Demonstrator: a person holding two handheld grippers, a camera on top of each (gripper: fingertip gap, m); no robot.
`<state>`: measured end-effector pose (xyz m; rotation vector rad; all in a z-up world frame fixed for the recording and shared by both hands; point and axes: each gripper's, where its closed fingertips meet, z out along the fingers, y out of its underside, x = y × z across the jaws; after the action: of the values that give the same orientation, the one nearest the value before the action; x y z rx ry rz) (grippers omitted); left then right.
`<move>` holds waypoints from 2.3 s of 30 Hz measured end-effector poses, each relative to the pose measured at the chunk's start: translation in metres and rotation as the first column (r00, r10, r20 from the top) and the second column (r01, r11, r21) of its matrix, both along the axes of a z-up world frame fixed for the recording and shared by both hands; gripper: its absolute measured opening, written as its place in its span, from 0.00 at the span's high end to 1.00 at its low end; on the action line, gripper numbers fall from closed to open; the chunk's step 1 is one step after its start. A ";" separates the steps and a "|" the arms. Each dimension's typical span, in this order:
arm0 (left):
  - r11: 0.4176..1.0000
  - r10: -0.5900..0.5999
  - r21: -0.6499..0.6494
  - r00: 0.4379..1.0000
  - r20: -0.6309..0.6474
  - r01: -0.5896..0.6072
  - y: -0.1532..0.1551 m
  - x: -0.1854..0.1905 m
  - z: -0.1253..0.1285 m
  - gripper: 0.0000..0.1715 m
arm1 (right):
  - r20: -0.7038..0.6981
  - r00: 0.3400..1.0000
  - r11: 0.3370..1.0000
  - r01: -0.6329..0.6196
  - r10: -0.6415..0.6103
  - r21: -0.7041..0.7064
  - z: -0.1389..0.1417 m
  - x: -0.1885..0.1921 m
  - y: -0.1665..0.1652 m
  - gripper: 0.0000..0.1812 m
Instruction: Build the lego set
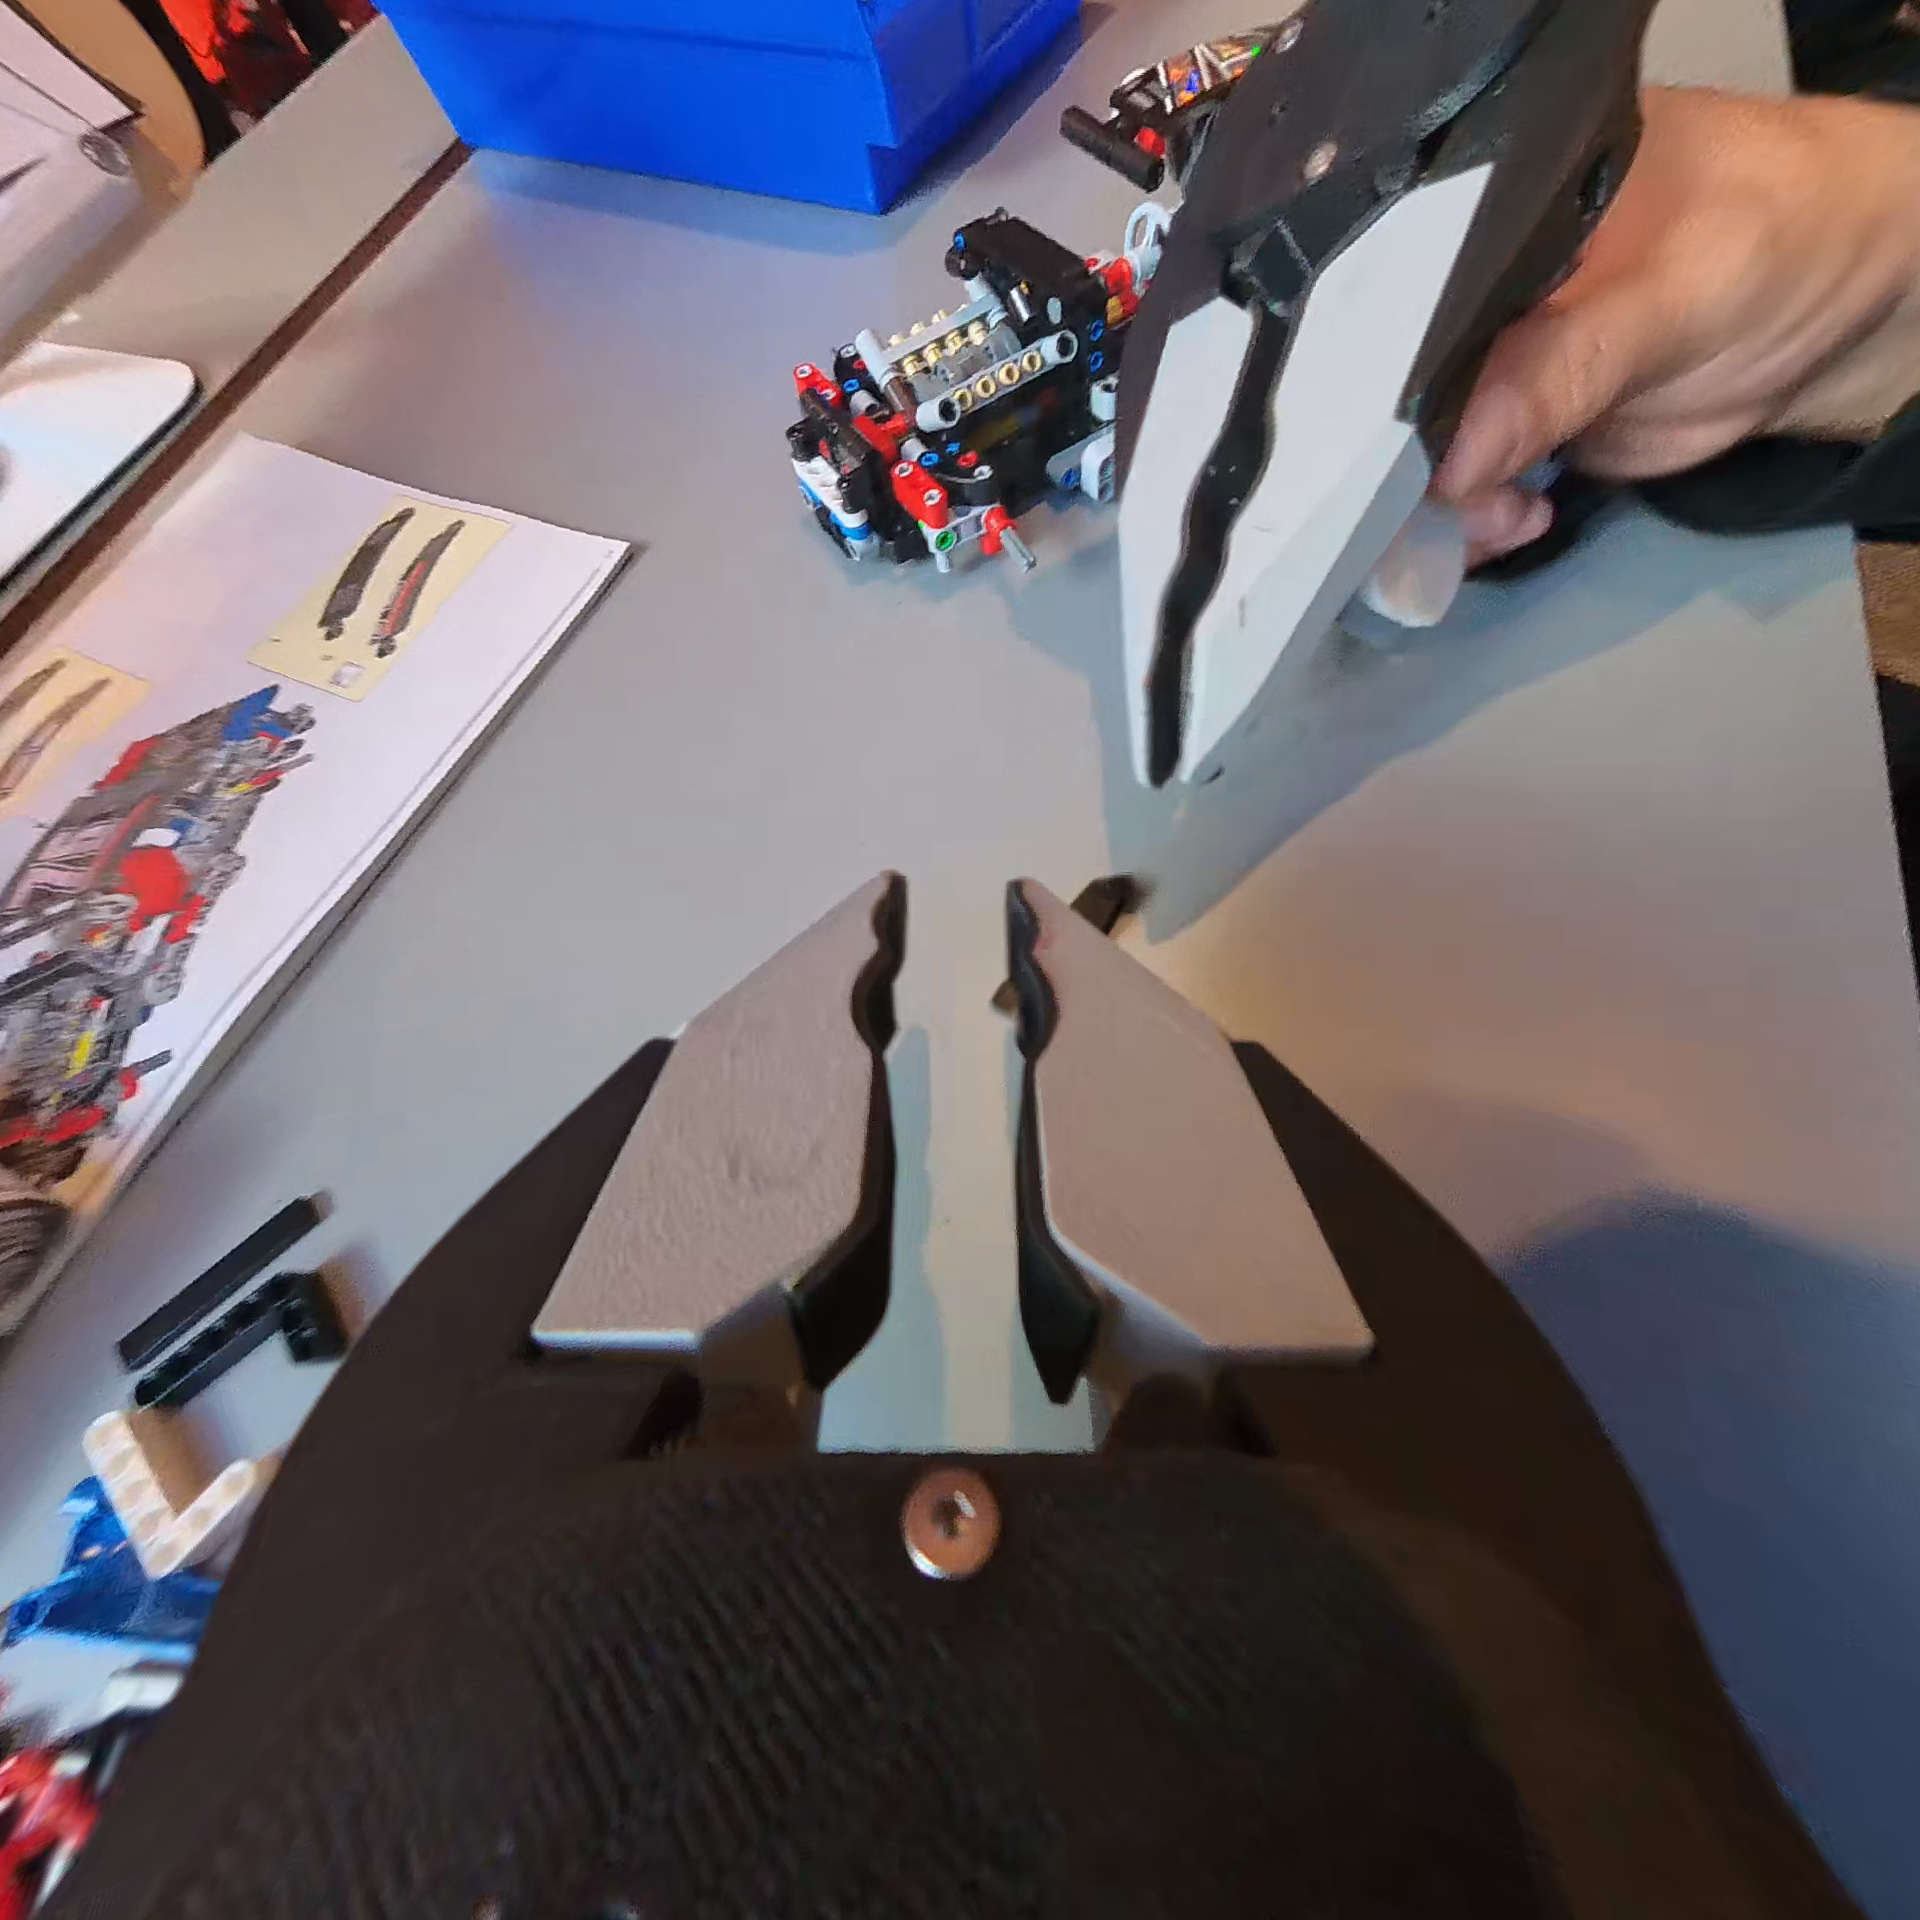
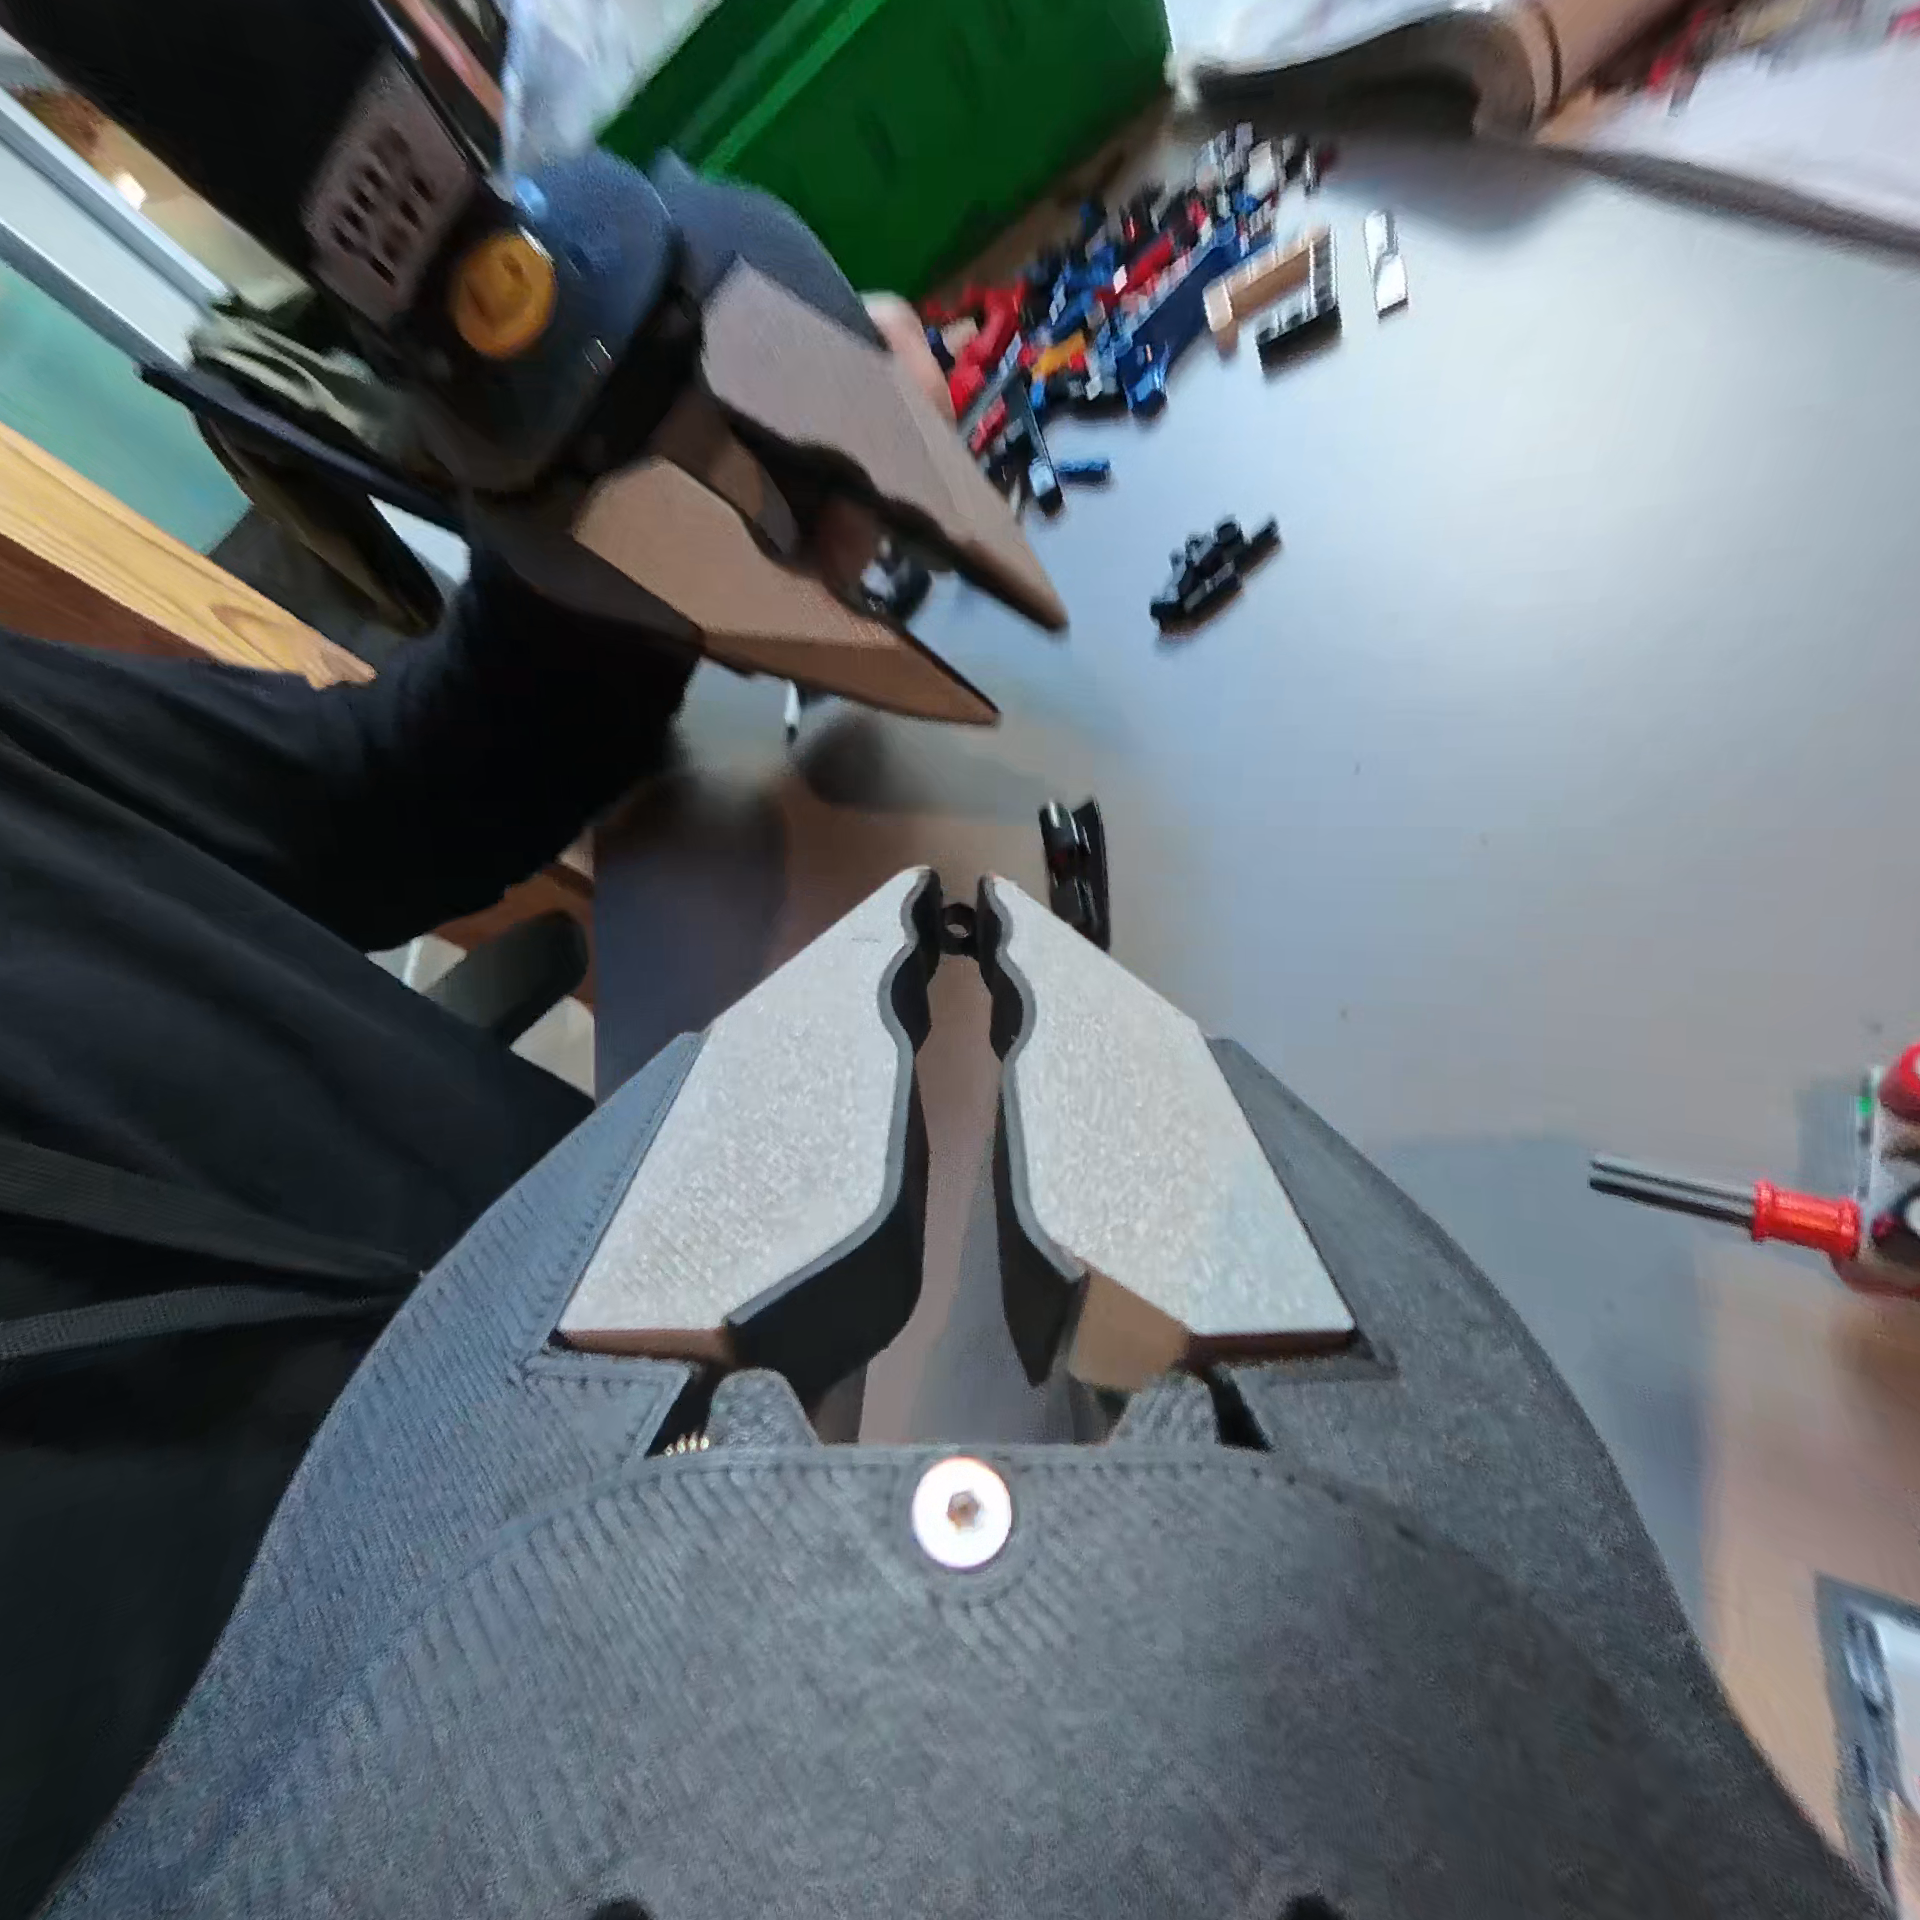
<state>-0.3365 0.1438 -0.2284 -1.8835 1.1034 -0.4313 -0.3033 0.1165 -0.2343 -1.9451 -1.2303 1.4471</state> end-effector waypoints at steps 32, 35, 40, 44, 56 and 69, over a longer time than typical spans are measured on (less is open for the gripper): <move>0.998 -0.052 -0.055 0.972 -0.228 0.041 -0.015 0.004 -0.044 0.89 | 0.315 0.949 0.902 -0.140 0.005 0.407 -0.033 0.072 -0.038 0.87; 0.998 -0.045 -0.059 0.973 -0.226 0.032 -0.015 0.005 -0.044 0.89 | 0.342 0.937 0.932 -0.066 -0.065 0.358 -0.038 0.069 -0.041 0.87; 0.996 -0.003 -0.087 0.978 -0.209 -0.015 -0.013 0.002 -0.044 0.86 | 0.265 0.937 0.942 0.142 -0.227 0.305 -0.034 0.060 -0.046 0.88; 0.995 0.022 -0.090 0.975 -0.219 -0.043 -0.012 -0.001 -0.044 0.85 | 0.284 0.912 0.902 0.170 -0.296 0.396 -0.035 0.061 -0.040 0.98; 0.976 -0.219 -0.061 0.958 -0.183 0.211 -0.050 0.034 -0.024 0.85 | 0.421 0.898 0.820 -0.143 -0.127 0.554 -0.043 0.058 -0.039 0.99; 0.899 -0.434 -0.155 0.885 -0.171 0.411 -0.076 0.075 -0.043 0.89 | 0.744 0.659 0.035 -0.745 -0.111 0.666 -0.048 0.066 -0.031 1.00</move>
<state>-0.2618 0.0679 -0.2718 -1.8070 1.6731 -0.5663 -0.2370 0.0855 -0.2819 -0.9838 -2.2768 -0.3505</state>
